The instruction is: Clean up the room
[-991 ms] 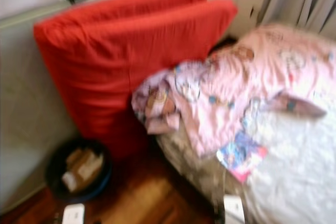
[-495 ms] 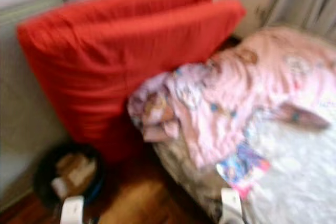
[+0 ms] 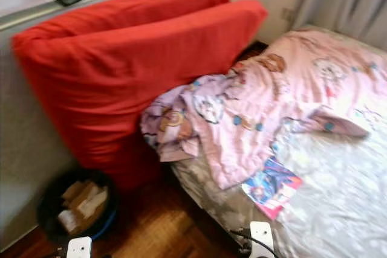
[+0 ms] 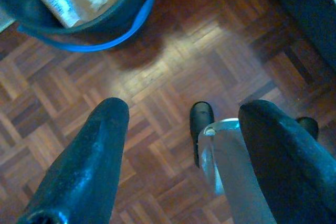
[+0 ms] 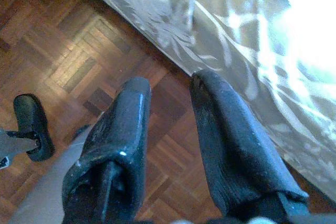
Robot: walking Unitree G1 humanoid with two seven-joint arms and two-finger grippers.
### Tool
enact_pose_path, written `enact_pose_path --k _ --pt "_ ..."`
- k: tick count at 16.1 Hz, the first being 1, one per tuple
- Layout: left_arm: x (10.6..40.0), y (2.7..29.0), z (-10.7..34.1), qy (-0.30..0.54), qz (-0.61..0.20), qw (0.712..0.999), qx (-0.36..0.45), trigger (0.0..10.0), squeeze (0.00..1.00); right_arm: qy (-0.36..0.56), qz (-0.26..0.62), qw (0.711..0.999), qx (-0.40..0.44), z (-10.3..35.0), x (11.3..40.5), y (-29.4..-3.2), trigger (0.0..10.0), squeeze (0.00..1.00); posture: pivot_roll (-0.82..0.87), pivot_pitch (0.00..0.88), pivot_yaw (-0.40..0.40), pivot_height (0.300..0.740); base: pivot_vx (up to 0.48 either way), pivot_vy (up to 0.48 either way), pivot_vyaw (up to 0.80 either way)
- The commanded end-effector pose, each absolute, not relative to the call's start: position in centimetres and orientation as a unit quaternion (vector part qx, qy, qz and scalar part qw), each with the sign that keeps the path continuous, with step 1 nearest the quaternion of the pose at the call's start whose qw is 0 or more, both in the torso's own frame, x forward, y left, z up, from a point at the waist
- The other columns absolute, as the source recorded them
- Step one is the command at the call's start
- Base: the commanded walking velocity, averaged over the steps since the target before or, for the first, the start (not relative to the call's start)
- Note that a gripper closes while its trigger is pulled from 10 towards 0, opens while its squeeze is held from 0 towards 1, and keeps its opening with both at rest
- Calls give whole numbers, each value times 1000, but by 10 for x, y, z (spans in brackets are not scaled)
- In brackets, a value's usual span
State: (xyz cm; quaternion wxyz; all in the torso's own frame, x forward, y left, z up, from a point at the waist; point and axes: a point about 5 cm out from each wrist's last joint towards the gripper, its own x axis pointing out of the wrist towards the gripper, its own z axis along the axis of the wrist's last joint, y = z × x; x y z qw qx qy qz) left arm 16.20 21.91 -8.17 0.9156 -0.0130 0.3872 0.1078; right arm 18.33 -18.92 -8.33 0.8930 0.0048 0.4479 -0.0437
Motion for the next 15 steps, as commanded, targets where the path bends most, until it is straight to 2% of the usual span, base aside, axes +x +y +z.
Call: enact_pose_path --k 1,6,8,10,13,15 --pt "196 245 -64 398 114 910 -35 10000 0 391 -89 914 58 -39 244 -238 10000 0 9 0 11 740 0 0 -781" --pt "198 243 -63 392 113 912 -36 10000 0 391 -84 915 50 -37 246 -240 10000 0 26 0 -18 740 0 0 -781" --pt "199 242 -63 389 116 913 -39 10000 0 392 -81 915 44 -36 246 -242 10000 0 34 0 -25 740 0 -442 -781" --pt "217 224 -57 362 105 925 -40 10000 0 390 -82 916 45 -36 246 -242 10000 0 30 0 -20 740 0 0 -781" --pt "195 240 -66 392 124 910 -54 10000 0 388 -78 917 44 -37 245 -242 10000 0 40 0 -29 740 0 0 -785" --pt "189 245 -67 396 126 908 -53 10000 0 378 -74 922 41 -36 246 -242 10000 0 36 0 -28 740 0 0 0"
